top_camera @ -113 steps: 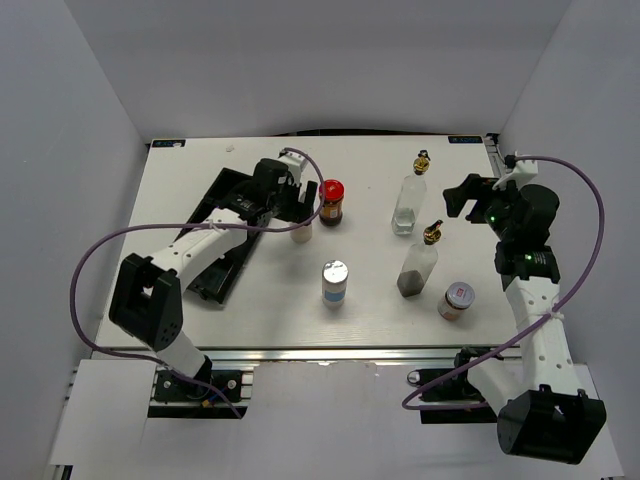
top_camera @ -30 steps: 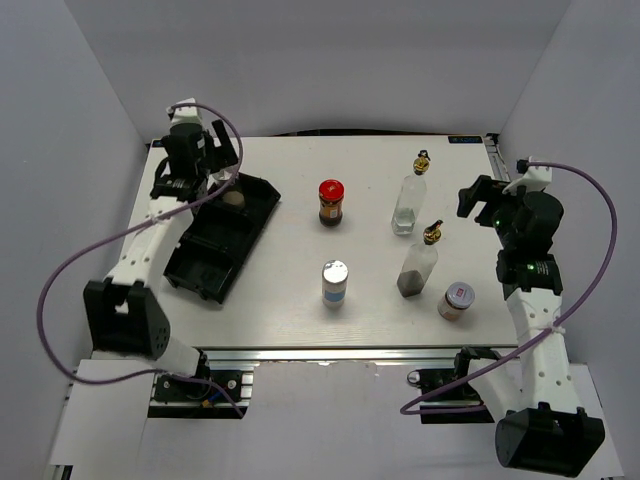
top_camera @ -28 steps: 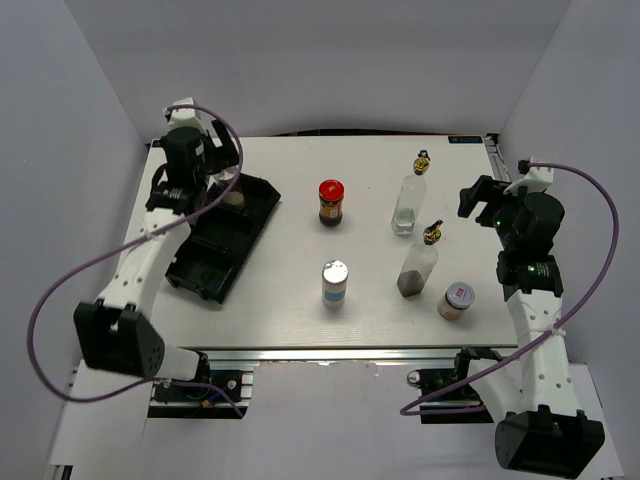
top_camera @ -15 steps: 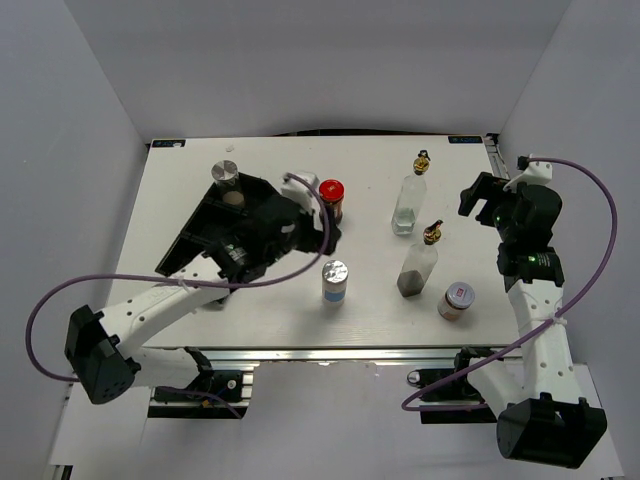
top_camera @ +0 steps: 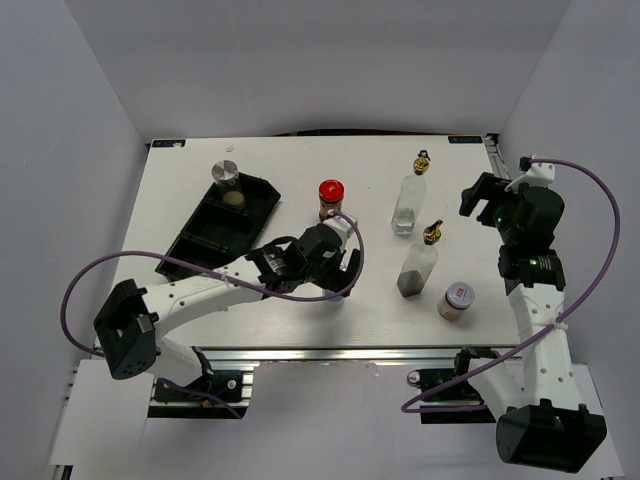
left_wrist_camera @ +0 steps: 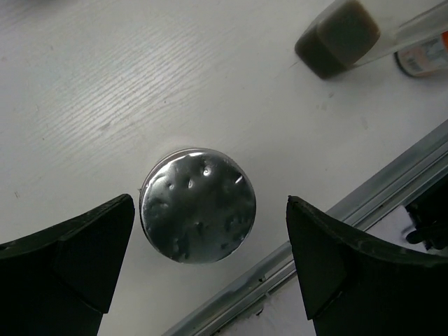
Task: Organize the condiment bottles
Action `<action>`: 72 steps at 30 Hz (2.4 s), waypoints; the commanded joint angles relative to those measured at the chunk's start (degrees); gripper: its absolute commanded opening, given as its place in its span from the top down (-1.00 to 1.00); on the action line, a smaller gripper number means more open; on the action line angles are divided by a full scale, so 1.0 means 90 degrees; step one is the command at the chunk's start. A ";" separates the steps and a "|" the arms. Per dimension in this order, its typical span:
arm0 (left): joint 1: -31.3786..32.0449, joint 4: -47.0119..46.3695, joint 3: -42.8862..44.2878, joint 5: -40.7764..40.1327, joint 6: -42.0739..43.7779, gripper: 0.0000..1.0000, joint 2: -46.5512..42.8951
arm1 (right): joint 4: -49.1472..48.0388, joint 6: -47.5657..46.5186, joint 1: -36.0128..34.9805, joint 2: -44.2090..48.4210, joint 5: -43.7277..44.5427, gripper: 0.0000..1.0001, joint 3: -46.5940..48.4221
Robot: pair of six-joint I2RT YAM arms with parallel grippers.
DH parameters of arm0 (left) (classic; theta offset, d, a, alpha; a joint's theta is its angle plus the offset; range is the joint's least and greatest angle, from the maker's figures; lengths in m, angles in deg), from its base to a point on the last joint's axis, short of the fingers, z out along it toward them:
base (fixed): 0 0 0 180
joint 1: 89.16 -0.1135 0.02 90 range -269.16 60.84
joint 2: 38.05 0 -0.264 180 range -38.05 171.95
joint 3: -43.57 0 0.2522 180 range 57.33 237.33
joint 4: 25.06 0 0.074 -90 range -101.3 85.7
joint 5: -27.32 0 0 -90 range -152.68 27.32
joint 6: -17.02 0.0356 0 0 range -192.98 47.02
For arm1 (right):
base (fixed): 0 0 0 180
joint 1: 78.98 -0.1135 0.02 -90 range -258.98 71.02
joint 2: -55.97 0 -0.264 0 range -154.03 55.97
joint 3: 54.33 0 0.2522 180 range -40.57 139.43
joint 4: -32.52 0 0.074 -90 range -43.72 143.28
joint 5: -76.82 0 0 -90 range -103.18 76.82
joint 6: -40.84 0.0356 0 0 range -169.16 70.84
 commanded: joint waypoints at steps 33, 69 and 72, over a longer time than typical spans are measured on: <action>-0.2883 -0.0735 0.2008 -0.2541 0.0400 1.00 0.0505 | -0.0366 0.0293 -0.0003 0.0083 0.0635 -0.79 -0.0044; -0.4437 -0.0218 0.2711 -0.1134 0.0088 -0.96 0.2205 | -0.0151 0.0312 -0.0003 -0.0708 0.0830 -0.79 0.0239; -0.4428 -0.0150 0.2857 -0.0986 0.0098 -0.96 0.2020 | -0.0112 0.0302 -0.0003 -0.0669 0.0782 -0.79 0.0259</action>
